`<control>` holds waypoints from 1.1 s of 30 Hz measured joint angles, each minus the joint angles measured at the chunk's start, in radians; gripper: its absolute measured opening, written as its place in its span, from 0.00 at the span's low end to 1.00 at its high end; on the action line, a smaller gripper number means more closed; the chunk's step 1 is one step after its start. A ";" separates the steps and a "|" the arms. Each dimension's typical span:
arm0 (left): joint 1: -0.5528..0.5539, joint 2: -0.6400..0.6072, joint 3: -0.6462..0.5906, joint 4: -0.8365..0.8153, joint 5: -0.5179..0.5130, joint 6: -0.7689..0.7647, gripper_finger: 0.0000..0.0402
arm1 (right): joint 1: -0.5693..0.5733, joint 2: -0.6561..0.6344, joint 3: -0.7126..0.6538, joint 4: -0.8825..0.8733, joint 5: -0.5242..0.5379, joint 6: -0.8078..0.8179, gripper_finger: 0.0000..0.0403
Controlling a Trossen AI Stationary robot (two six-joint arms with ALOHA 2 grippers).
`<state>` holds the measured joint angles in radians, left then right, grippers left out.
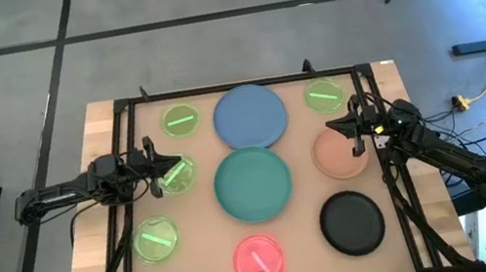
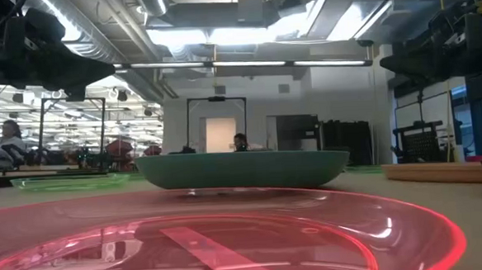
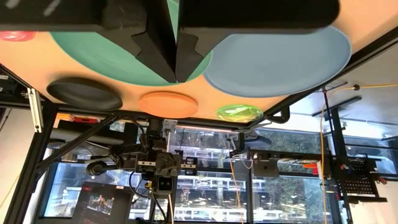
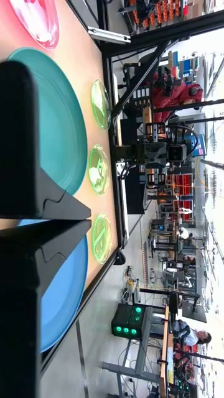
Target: Stack plastic plates
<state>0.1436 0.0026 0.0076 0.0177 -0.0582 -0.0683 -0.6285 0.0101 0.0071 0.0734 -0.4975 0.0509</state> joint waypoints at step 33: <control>0.000 0.301 0.000 0.528 -0.032 0.078 0.01 | 0.001 0.313 0.045 0.284 0.123 0.285 0.00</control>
<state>0.1436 0.3033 0.0078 0.5455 -0.0900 0.0101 -0.6277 0.3231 0.0523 0.3572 -0.3744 0.3358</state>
